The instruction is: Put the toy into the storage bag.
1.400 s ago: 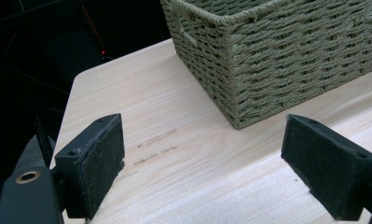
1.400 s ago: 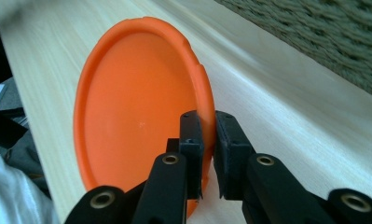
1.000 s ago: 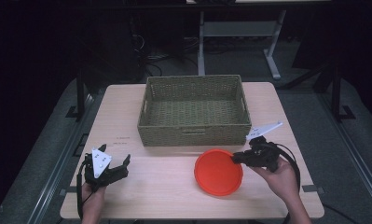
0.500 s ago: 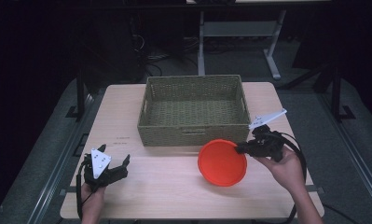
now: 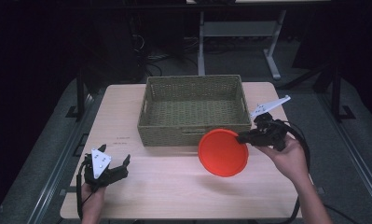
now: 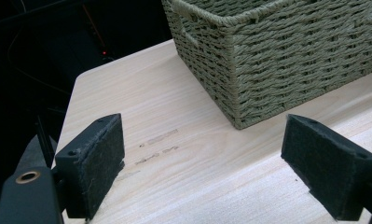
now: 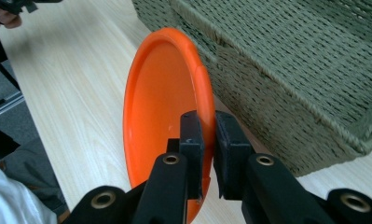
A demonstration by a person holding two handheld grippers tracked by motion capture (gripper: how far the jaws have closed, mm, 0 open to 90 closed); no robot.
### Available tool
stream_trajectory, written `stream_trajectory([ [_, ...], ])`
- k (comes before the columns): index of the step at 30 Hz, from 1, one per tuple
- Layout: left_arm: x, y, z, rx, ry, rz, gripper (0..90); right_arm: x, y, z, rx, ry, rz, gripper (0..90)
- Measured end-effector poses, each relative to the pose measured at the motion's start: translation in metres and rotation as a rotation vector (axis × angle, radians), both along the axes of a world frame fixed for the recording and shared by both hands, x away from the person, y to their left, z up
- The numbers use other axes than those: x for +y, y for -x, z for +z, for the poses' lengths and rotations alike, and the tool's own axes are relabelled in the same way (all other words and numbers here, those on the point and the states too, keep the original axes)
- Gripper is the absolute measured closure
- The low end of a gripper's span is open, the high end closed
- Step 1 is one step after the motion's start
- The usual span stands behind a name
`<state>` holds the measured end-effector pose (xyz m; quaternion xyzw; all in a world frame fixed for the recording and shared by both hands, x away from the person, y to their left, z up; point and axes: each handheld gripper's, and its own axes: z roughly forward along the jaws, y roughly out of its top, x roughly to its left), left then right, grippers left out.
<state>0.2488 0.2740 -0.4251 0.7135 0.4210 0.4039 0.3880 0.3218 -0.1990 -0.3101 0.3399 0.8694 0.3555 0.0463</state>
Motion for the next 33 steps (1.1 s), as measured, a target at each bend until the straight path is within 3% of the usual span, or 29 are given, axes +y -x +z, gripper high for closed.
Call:
stream_trajectory([
  [9,0.001,-0.001,0.0,0.004,-0.004,0.002,12.7,0.005,-0.004,0.013,-0.01,0.013,0.015,82.2],
  [33,0.001,-0.001,0.0,-0.003,-0.001,-0.003,12.7,0.013,-0.031,0.048,-0.004,-0.033,0.018,82.2],
])
